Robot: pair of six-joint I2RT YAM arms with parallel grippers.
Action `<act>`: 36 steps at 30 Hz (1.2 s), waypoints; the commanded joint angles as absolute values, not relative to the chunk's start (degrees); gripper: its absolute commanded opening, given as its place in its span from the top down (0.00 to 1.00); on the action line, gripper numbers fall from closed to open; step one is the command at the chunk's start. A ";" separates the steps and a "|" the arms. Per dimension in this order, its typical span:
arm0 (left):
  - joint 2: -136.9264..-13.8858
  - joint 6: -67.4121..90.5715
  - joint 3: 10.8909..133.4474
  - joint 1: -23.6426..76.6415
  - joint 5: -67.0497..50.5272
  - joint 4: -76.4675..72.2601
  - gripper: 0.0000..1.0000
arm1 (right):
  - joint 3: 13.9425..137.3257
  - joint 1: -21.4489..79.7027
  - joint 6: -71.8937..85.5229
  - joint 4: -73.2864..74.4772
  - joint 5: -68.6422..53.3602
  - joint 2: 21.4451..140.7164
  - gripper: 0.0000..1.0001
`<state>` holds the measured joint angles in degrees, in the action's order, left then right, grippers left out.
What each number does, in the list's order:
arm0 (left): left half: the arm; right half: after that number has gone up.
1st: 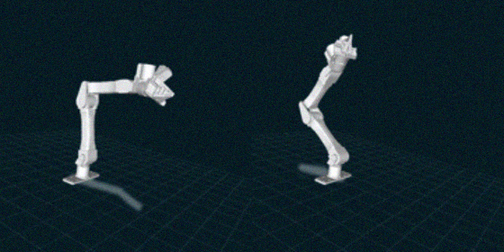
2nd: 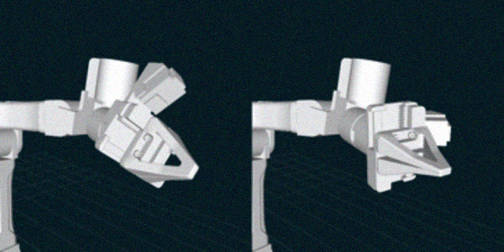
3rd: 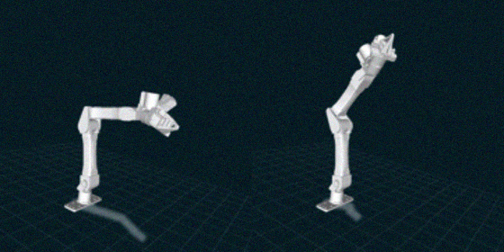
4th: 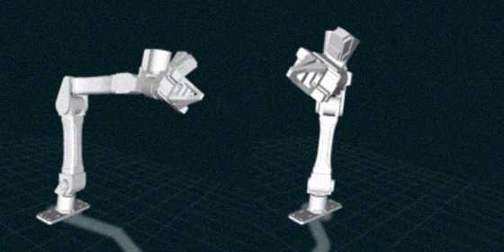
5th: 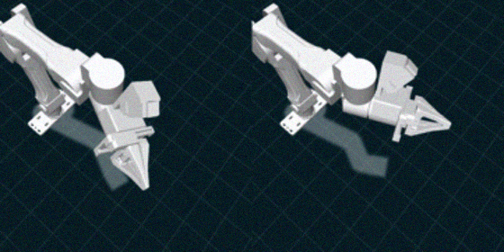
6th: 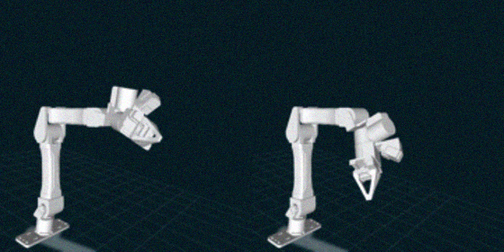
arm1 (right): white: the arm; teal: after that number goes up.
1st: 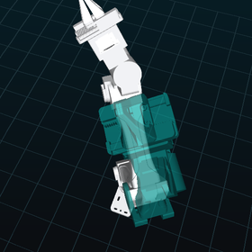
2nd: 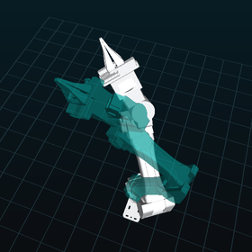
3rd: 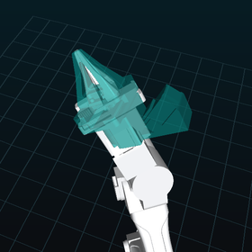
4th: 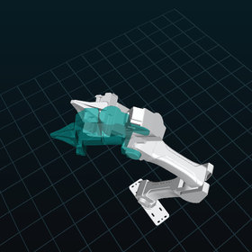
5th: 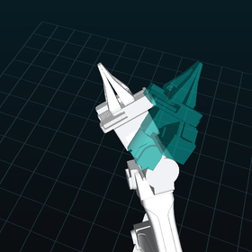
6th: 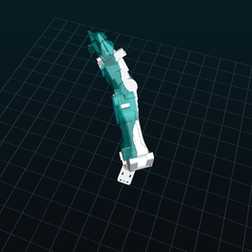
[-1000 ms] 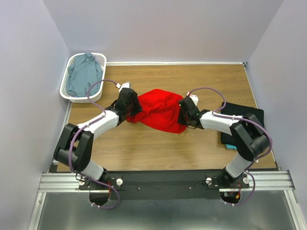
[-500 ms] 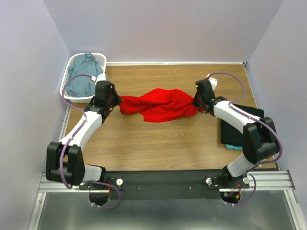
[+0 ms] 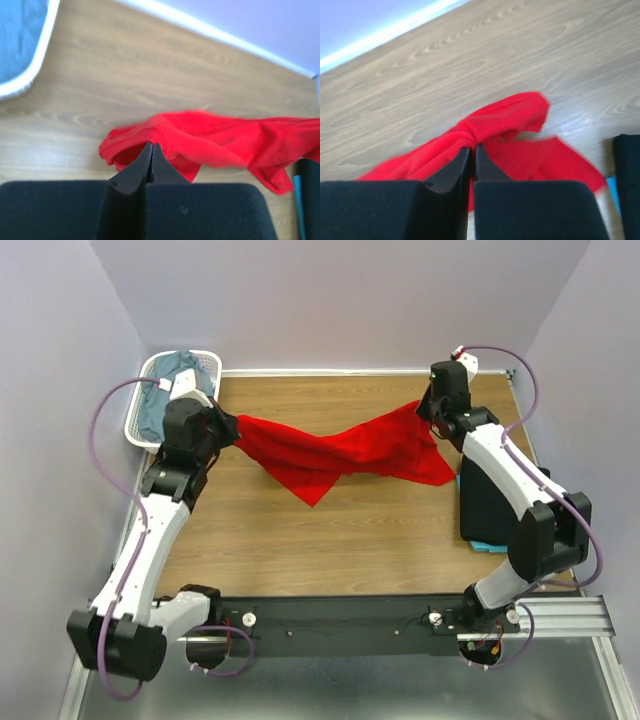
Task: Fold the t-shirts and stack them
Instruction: Flatten the tshirt out
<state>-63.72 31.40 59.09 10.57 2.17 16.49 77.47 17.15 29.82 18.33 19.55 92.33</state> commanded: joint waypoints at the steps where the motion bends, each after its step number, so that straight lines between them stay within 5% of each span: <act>1: -57.31 29.27 65.55 10.20 6.93 20.47 1.00 | 81.65 16.70 26.37 22.50 23.90 86.85 0.88; 10: -58.79 27.24 75.05 6.42 7.57 23.73 1.00 | 87.88 16.52 20.66 24.79 28.13 80.67 0.79; 18: -83.90 31.56 84.17 5.27 -4.39 13.18 1.00 | 103.16 12.76 18.54 24.96 21.73 105.61 0.80; 23: -100.63 28.66 103.18 5.62 -11.06 21.89 0.51 | 115.64 10.28 19.86 30.04 19.42 119.33 0.48; 24: -99.24 28.48 101.88 6.76 -10.64 21.10 0.39 | 115.23 10.28 19.86 31.28 19.34 119.18 0.33; 26: -94.08 28.56 93.46 8.17 -6.17 17.15 0.34 | 110.42 10.28 21.18 31.20 19.25 115.86 0.20; 29: -89.30 29.88 80.72 10.45 -4.58 13.89 0.35 | 104.27 10.20 23.28 31.11 16.98 111.20 0.20; 32: -80.54 32.25 67.18 14.22 1.12 10.29 0.46 | 89.34 14.48 24.17 24.98 10.82 100.84 0.20; 36: -74.46 37.16 54.69 16.00 1.67 6.42 0.53 | 75.00 32.63 23.99 17.77 13.01 94.05 0.30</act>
<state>-77.73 32.75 61.60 15.44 -2.04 11.42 83.42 17.89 22.98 24.86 15.99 97.54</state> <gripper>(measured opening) 0.496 0.749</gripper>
